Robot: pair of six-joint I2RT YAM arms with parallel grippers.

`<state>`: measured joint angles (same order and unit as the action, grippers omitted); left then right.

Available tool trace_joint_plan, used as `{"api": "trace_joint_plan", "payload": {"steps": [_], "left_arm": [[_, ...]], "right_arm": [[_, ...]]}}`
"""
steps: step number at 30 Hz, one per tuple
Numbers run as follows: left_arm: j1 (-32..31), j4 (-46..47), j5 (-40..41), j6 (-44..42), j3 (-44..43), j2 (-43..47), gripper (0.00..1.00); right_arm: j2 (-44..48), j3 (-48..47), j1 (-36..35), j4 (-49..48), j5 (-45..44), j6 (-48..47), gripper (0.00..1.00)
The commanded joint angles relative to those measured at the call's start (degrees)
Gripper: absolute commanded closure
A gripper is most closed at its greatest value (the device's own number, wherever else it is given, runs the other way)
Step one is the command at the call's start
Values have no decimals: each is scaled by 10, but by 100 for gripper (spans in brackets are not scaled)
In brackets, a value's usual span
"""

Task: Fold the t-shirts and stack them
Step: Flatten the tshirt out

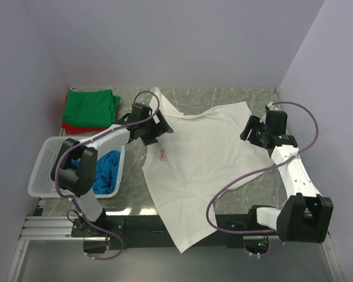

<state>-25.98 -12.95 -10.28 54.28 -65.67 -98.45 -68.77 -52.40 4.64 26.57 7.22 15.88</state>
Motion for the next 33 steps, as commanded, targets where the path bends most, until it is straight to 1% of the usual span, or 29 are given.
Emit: {"api": "trace_joint_plan", "payload": {"steps": [1, 5, 8, 13, 16, 17, 19, 20, 22, 27, 33], "left_arm": [[-2, 53, 18, -10, -11, 6, 1], [-1, 57, 25, -16, -26, -36, 1], [-1, 40, 32, -23, -45, -60, 1], [0, 35, 40, -34, -61, -88, 1], [0, 10, 60, -40, -80, -107, 1], [0, -21, 71, -41, -85, -115, 1], [0, -55, 102, -43, -100, -119, 1], [0, -79, 122, -44, -102, -118, 1], [4, -92, 149, -46, -94, -112, 1], [26, -92, 157, -35, -35, -76, 1], [47, -110, 182, -40, -18, -43, 1]], "right_arm": [[25, 9, 0, -8, 17, 5, 30], [31, 7, -1, -2, 16, 4, 30], [34, 2, 1, 2, 12, 2, 30], [36, -10, 0, 5, 14, 5, 30], [37, -12, 0, 6, 15, 6, 30], [40, -12, 0, 5, 13, 6, 30], [43, -9, 0, 5, 10, 6, 30], [44, -5, -1, 3, 8, 6, 30], [44, -2, 0, 2, 9, 9, 30], [40, 10, 0, -9, 19, 19, 30], [24, 13, -1, -15, 23, 25, 30]]}}
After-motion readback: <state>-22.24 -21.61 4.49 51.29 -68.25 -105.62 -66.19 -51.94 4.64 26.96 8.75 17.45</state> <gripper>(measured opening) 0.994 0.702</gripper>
